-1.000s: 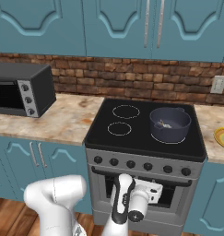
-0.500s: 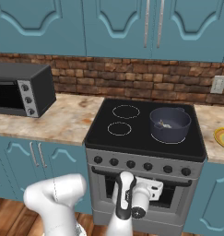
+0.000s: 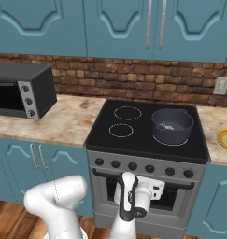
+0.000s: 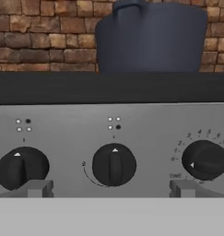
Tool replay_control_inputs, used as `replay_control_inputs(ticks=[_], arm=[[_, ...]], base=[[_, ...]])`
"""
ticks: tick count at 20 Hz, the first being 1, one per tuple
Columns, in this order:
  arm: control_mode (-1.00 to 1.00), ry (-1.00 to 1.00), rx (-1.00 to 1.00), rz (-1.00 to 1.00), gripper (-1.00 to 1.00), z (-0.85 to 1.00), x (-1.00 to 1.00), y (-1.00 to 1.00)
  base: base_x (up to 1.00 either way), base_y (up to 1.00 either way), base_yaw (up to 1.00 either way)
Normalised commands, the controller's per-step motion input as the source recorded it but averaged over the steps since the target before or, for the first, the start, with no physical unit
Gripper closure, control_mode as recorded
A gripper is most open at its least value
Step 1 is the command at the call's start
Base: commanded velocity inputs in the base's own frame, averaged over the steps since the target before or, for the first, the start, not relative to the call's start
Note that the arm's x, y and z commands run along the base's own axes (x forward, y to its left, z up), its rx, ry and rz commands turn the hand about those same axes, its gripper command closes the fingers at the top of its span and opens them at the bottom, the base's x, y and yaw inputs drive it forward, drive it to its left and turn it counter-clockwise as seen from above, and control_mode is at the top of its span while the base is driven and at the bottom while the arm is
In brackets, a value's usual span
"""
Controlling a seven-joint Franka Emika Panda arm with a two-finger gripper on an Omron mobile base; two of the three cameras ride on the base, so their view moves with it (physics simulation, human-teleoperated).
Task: Retrieve the frozen meat and place it in the pot on a burner. Then turn the burner on.
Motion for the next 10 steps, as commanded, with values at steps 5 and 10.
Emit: replay_control_inputs(ticks=[5,10], arm=[[-1.0,0.0,0.0,0.0,-1.0,-0.17,0.29,-0.04],[-1.0,0.0,0.0,0.0,-1.0,-0.05,0.29,-0.01]], base=[[0.0,0.0,0.0],[0.0,0.0,0.0]])
